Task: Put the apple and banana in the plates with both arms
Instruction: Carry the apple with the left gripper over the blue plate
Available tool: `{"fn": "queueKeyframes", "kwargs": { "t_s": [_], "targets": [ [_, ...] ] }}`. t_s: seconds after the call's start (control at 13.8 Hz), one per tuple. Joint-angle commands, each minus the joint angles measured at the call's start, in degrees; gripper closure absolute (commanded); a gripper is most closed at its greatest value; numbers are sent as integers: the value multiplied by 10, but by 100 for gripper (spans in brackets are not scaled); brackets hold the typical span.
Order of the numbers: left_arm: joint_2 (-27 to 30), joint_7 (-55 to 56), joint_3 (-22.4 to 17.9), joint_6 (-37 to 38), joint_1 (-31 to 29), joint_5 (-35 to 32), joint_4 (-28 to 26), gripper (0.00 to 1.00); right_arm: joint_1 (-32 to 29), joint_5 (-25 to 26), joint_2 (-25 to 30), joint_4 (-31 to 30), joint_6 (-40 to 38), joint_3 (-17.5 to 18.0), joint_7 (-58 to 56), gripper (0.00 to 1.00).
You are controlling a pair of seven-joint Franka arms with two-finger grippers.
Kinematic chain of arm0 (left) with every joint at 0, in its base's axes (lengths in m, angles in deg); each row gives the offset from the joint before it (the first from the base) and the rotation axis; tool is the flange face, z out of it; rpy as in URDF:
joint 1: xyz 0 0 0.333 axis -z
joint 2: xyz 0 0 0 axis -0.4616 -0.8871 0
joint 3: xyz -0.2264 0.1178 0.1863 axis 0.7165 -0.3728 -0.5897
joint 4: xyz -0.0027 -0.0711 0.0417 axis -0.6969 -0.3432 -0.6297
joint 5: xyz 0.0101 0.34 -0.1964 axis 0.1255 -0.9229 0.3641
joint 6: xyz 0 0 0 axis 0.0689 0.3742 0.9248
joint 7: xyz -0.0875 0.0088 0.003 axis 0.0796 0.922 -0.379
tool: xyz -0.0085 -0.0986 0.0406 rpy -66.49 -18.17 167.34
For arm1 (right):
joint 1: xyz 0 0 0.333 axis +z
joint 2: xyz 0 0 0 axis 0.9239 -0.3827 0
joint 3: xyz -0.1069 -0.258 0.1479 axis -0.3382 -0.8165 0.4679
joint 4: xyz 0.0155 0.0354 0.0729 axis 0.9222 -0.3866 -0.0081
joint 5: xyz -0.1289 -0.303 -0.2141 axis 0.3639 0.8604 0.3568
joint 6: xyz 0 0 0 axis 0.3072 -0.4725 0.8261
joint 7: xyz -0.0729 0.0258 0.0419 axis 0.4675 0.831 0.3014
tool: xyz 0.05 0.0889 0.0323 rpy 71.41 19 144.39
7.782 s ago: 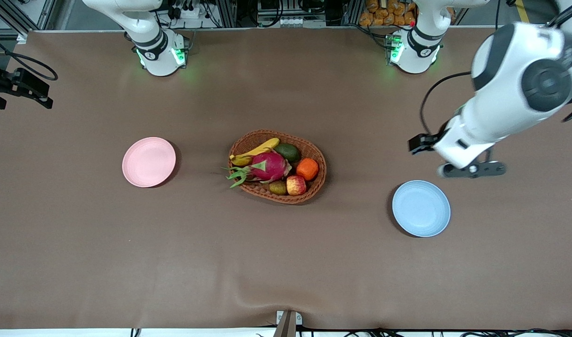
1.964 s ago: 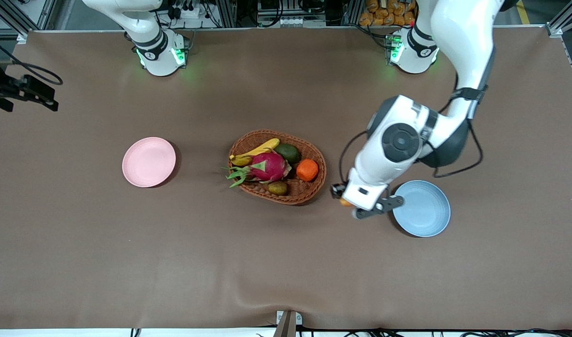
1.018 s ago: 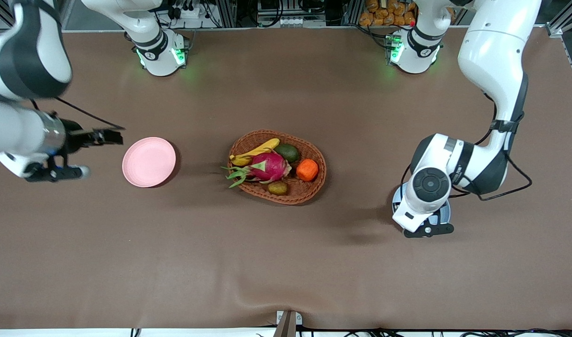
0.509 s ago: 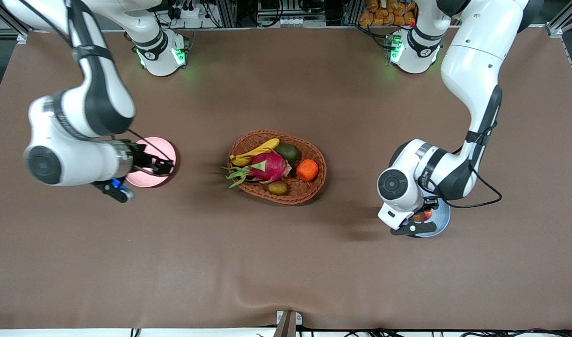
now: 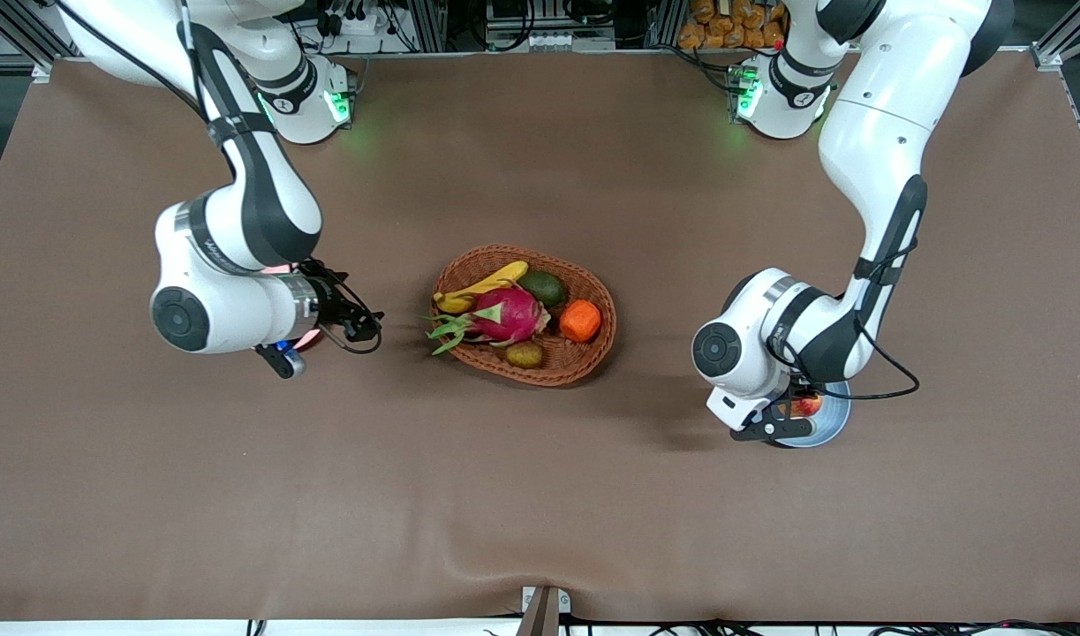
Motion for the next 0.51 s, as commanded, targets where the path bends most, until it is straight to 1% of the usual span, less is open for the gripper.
{"fn": "queueKeyframes", "kwargs": {
  "t_s": [0.0, 0.07, 0.15, 0.29, 0.44],
  "targets": [
    [-9, 25, 1, 12, 3, -18, 6, 68, 39, -11, -9, -6, 32, -4, 53, 27],
    [-8, 25, 1, 12, 3, -17, 8, 42, 45, -11, -11, -8, 38, -4, 59, 31],
    [-8, 25, 1, 12, 3, -18, 9, 0, 49, -11, -13, -15, 45, -4, 60, 31],
    [-3, 22, 2, 12, 4, -18, 11, 0, 56, -11, -13, -37, 74, -4, 60, 31],
    [-1, 23, 2, 12, 6, -17, 12, 0, 62, -11, -14, -39, 85, -4, 76, 32]
  ]
}}
